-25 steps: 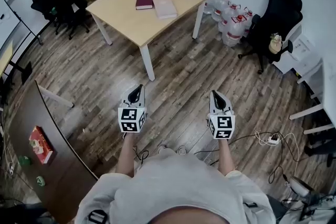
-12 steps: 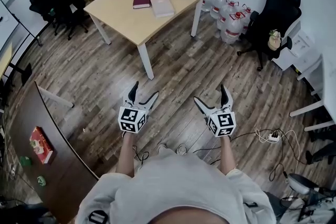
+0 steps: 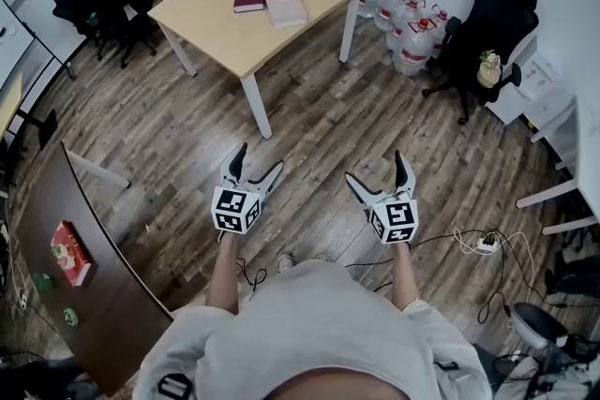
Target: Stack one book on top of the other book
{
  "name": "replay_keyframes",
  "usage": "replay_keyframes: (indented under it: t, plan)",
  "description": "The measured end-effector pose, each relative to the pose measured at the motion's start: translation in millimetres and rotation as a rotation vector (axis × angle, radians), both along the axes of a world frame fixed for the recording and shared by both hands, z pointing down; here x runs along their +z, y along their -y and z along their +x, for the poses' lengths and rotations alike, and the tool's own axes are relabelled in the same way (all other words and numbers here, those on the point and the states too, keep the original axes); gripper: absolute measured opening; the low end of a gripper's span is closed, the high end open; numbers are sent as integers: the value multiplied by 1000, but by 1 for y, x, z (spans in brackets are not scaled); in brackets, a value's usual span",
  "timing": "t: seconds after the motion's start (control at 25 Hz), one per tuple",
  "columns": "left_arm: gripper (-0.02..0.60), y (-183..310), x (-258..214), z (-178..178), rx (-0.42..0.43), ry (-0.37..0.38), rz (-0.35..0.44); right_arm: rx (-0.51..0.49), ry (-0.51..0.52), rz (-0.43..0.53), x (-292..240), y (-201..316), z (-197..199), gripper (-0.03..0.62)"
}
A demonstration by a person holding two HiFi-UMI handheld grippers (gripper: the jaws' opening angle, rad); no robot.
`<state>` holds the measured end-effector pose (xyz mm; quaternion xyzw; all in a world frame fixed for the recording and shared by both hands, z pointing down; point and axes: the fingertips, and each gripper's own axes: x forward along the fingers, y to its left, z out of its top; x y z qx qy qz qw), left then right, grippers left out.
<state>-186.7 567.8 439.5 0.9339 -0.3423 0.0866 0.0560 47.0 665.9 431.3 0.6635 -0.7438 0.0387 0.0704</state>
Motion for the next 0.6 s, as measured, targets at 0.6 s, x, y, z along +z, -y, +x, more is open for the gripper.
replay_keyframes:
  t: [0.6]
  plan:
    - [402,6,7,43,-27,31,12,-19,-6,-8,10,9,49,561]
